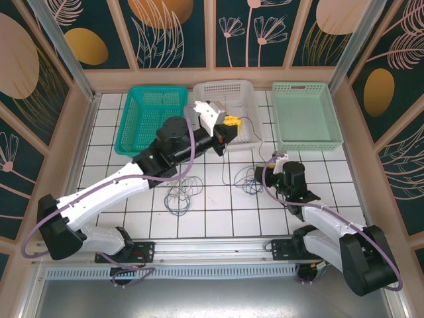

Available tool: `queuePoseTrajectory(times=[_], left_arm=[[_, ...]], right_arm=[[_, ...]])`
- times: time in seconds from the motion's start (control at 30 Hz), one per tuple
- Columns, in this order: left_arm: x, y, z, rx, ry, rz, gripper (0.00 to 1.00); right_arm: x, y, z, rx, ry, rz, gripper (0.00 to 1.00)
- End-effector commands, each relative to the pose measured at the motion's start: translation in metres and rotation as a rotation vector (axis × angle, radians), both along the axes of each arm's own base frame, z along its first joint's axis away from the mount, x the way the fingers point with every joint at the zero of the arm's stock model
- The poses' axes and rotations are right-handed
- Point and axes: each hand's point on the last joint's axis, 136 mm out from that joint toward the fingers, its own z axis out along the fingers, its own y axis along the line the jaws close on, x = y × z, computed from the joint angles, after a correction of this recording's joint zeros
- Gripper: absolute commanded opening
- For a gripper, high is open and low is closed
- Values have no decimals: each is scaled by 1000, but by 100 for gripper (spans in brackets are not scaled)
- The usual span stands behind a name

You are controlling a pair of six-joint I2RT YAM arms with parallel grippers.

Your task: Untangle the cables

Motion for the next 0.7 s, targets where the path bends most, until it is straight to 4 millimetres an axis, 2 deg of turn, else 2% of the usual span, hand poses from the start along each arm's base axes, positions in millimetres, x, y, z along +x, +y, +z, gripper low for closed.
queuePoseTrajectory(times=[0.0,0.13,0.3,0.67], left_arm=[[-7,20,56,-100,-115,45,5],[-12,23,71,-125,-144,35,5],[-1,29,79,-124,-164,111,5],[-3,45,145,-208,-291,170,6]], right_arm=[[2,-8,-7,-4,39,-53,45],[4,-7,-14,-7,71,-50,45],[5,-6,-18,-10,91,-49,45],[8,-14,-28,-24,125,-95,46]])
